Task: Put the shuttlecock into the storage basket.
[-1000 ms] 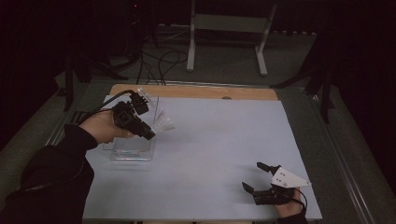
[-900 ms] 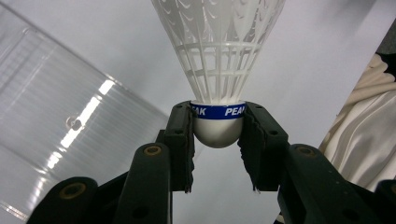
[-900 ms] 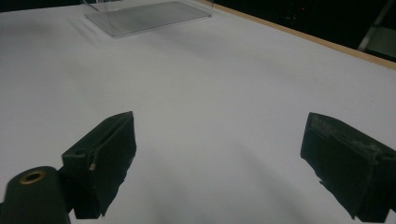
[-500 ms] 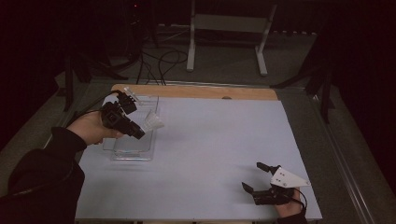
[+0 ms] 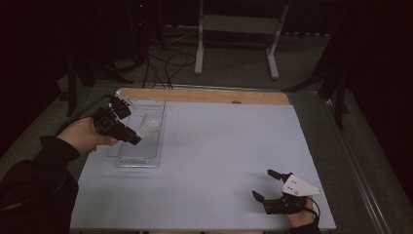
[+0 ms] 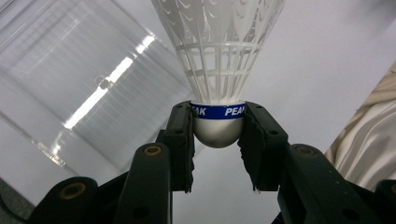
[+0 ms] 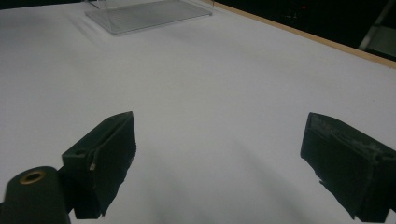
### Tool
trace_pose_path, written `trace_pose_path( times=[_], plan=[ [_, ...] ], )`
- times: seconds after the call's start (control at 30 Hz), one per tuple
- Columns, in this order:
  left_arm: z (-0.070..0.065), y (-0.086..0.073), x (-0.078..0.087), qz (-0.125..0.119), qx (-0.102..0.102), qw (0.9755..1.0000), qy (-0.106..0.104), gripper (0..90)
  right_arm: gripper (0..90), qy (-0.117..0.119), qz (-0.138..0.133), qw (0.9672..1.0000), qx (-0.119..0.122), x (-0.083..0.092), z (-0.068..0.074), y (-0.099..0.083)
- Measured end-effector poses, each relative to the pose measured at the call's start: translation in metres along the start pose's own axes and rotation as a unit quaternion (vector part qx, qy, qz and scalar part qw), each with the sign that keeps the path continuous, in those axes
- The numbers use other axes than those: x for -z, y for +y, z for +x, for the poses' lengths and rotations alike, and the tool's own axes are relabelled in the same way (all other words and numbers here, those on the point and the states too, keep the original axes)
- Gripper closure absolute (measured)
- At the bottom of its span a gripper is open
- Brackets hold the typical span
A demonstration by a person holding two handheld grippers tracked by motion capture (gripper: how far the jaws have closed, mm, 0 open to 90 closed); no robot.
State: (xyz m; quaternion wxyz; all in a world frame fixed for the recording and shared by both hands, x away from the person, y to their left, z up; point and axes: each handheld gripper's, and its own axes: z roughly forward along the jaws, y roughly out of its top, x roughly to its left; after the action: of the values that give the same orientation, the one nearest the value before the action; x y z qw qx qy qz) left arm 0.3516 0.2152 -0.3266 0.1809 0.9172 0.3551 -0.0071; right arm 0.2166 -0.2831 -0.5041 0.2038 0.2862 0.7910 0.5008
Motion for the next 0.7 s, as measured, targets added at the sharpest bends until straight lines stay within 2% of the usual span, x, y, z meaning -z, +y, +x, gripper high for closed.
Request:
trace_pose_path(
  times=[0.47, 0.7],
  plan=[
    [0.016, -0.024, 0.007, -0.002, 0.034, 0.9993, 0.013, 66.4, 10.5, 0.0, 0.004, 1.0, -0.001, -0.001, 0.001, 0.0],
    [0.022, -0.031, 0.007, -0.001, 0.047, 0.9987, 0.022, 66.4, 10.5, 0.0, 0.005, 1.0, 0.0, -0.001, 0.001, 0.0]
  ],
)
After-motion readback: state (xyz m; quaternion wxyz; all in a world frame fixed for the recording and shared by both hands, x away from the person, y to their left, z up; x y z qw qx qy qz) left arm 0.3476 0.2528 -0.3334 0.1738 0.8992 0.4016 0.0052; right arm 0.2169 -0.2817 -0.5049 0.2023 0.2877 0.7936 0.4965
